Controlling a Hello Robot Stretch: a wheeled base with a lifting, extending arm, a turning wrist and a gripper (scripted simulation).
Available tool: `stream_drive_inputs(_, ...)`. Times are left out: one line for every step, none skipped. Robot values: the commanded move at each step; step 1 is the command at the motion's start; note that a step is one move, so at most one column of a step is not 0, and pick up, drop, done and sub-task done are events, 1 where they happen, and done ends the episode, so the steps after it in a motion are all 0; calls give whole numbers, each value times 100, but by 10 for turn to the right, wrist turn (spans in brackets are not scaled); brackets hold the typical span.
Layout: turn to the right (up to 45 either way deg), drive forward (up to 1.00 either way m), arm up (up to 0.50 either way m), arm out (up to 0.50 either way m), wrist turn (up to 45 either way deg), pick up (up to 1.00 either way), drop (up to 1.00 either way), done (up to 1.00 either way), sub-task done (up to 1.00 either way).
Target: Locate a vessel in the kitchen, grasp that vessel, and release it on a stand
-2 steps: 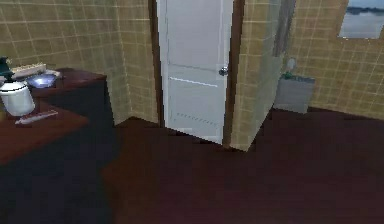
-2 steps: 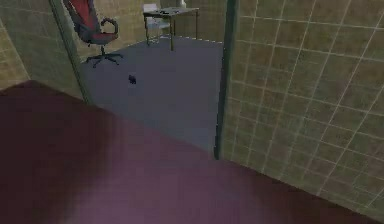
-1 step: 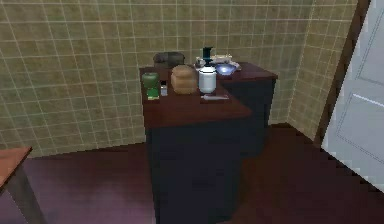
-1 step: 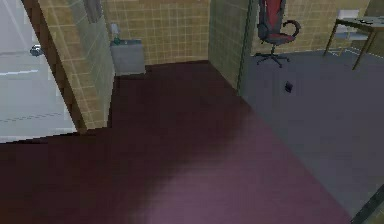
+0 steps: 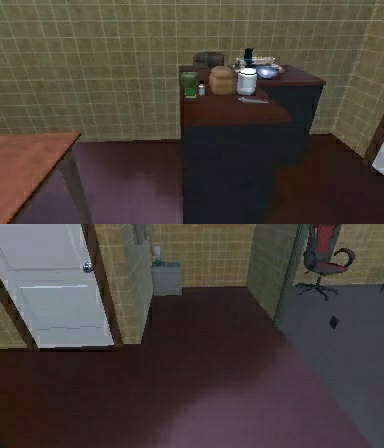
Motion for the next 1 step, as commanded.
stream_drive_inputs(-30, 0, 0, 0, 0, 0, 0, 0, 0)
